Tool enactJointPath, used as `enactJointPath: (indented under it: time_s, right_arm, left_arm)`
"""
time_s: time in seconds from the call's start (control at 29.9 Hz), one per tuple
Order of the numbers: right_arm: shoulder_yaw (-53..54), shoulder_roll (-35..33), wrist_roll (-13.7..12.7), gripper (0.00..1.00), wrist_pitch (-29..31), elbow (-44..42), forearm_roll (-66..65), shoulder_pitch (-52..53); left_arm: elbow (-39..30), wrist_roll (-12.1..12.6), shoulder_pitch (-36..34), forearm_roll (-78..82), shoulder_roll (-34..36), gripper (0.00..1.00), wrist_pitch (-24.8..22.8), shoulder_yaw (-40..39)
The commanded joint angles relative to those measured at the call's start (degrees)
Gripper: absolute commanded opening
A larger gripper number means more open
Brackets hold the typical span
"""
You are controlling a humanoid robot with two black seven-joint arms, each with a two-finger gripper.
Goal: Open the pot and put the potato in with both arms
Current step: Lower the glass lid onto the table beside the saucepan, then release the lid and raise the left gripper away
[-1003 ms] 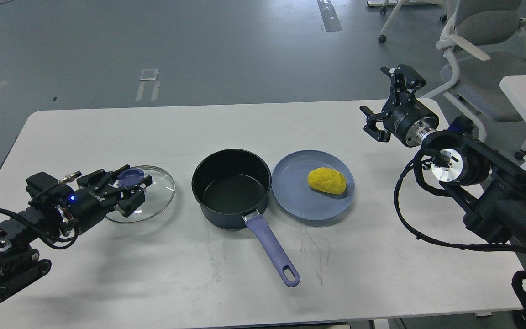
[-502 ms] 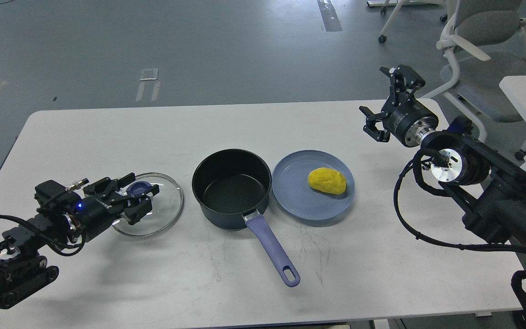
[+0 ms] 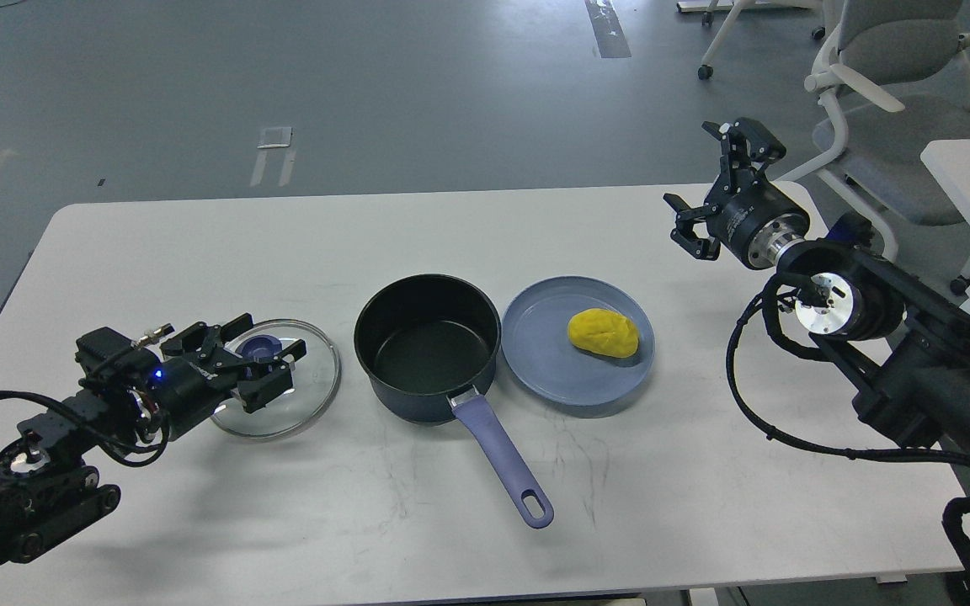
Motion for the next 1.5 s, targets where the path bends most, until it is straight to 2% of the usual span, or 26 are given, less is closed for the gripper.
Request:
enactJointPath:
  time_s: [0.0, 0.13, 0.47, 0.77, 0.8, 0.84, 0.9, 1.07, 1.2, 1.24, 1.3, 1.34, 1.4, 1.47]
  right_arm:
    - [0.00, 0.03, 0.00, 1.00, 0.00, 0.00, 0.00, 0.00]
    - [0.00, 0.12, 0.00, 1.00, 0.00, 0.00, 0.00, 0.09]
    - [0.09, 0.65, 0.00, 1.00, 0.00, 0.26, 0.00, 0.18]
    - [-0.35, 0.47, 0.09, 1.00, 0.35, 0.79, 0.00, 0.35]
    - [-0.35, 0.30, 0.09, 1.00, 0.44, 0.88, -0.09, 0.87]
    - [-0.44, 0.12, 0.09, 1.00, 0.44, 0.88, -0.26, 1.40]
    - [-0.53, 0.03, 0.09, 1.00, 0.44, 0.88, -0.35, 1.76]
    - [-2.10, -0.14, 0.09, 1.00, 0.62, 1.40, -0.53, 4.04]
    - [-5.35, -1.02, 0.09, 1.00, 0.70, 1.40, -1.05, 8.25]
    - [-5.97, -1.20, 0.09, 1.00, 0.71, 1.40, -1.14, 8.87]
    - [-8.51, -0.85, 0.09, 1.00, 0.71, 1.40, -1.49, 11.33]
    - [-8.53, -0.85, 0.09, 1.00, 0.71, 1.40, -1.50, 11.34]
    - [-10.71, -0.41, 0.09, 1.00, 0.62, 1.40, -1.50, 13.00]
    - [-11.77, 1.16, 0.09, 1.00, 0.62, 1.40, -1.58, 13.71]
  left_arm:
    - [-0.27, 0.01, -2.94, -0.08, 0.95, 0.97, 0.00, 0.10]
    - [-0.88, 0.01, -4.26, -3.14, 3.84, 0.97, 0.00, -0.08]
    - [-3.09, 0.01, -8.66, -6.15, 5.70, 0.97, 0.00, -0.08]
    - [-3.08, 0.01, -21.39, -35.22, 4.73, 0.98, 0.00, -0.61]
    - [-3.17, 0.01, -23.05, -38.63, 4.56, 0.98, -2.31, -0.69]
    - [-3.17, 0.01, -24.64, -41.89, 4.03, 0.98, -6.60, -0.78]
    - [-3.17, 0.01, -26.14, -44.80, 3.59, 0.98, -10.57, -0.96]
    - [-3.26, 0.01, -31.06, -58.84, 2.71, 0.98, -30.77, -2.88]
    - [-3.17, 0.14, -31.59, -67.39, -2.11, 0.98, -37.04, -5.61]
    - [-3.09, 1.36, -31.59, -67.93, -2.73, 0.98, -37.23, -5.97]
    - [-2.39, 7.06, -31.07, -70.03, -6.15, 0.98, -37.93, -8.15]
    - [-2.38, 7.09, -31.07, -70.04, -6.17, 0.98, -37.93, -8.17]
    - [-1.42, 11.20, -29.32, -73.28, -9.93, 0.98, -38.19, -10.44]
    - [-1.42, 13.14, -28.17, -75.22, -11.34, 0.98, -38.11, -11.33]
